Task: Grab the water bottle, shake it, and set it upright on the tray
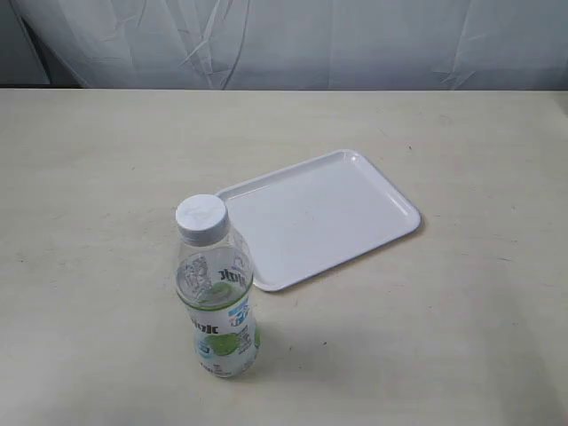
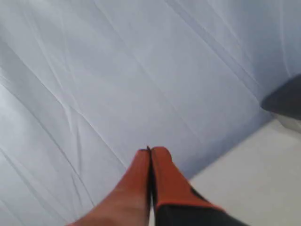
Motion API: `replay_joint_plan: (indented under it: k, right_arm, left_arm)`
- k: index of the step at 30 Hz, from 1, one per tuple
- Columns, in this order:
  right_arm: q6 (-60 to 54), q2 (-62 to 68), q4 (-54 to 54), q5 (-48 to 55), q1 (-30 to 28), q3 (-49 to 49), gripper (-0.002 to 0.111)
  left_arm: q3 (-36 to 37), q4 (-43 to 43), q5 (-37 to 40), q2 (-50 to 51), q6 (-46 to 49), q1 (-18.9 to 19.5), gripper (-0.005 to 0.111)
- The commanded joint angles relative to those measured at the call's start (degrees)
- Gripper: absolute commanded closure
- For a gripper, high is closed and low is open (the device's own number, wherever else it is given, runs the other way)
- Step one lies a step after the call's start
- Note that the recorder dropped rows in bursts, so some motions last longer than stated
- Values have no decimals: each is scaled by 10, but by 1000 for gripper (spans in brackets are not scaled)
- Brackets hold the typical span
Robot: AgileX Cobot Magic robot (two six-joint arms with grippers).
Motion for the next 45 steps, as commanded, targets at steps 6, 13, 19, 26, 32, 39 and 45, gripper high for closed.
replay_joint_plan:
  k: [6,13,19,26,32,39,45]
  right_arm:
    - [265,-2,120,-47,5,1,107]
    - [422,0,-367,-346,60,-53,109]
    - [799,239,-944,-214,51,-229,109]
    - [781,599,-944,-146,83,-248,109]
    - [766,624,-944,196,192,-248,109]
    - [702,623,-944,281,373,-248,109]
    - [648,623,-883,395,558,-248,109]
  left_arm:
    - [2,1,-8,-3,0,0,106]
    - [2,1,-8,-3,0,0,106]
    - [2,1,-8,-3,0,0,106]
    - [2,1,-8,-3,0,0,106]
    - [2,1,-8,-3,0,0,106]
    - [2,1,-8,-3,0,0,106]
    - [2,1,-8,-3,0,0,106]
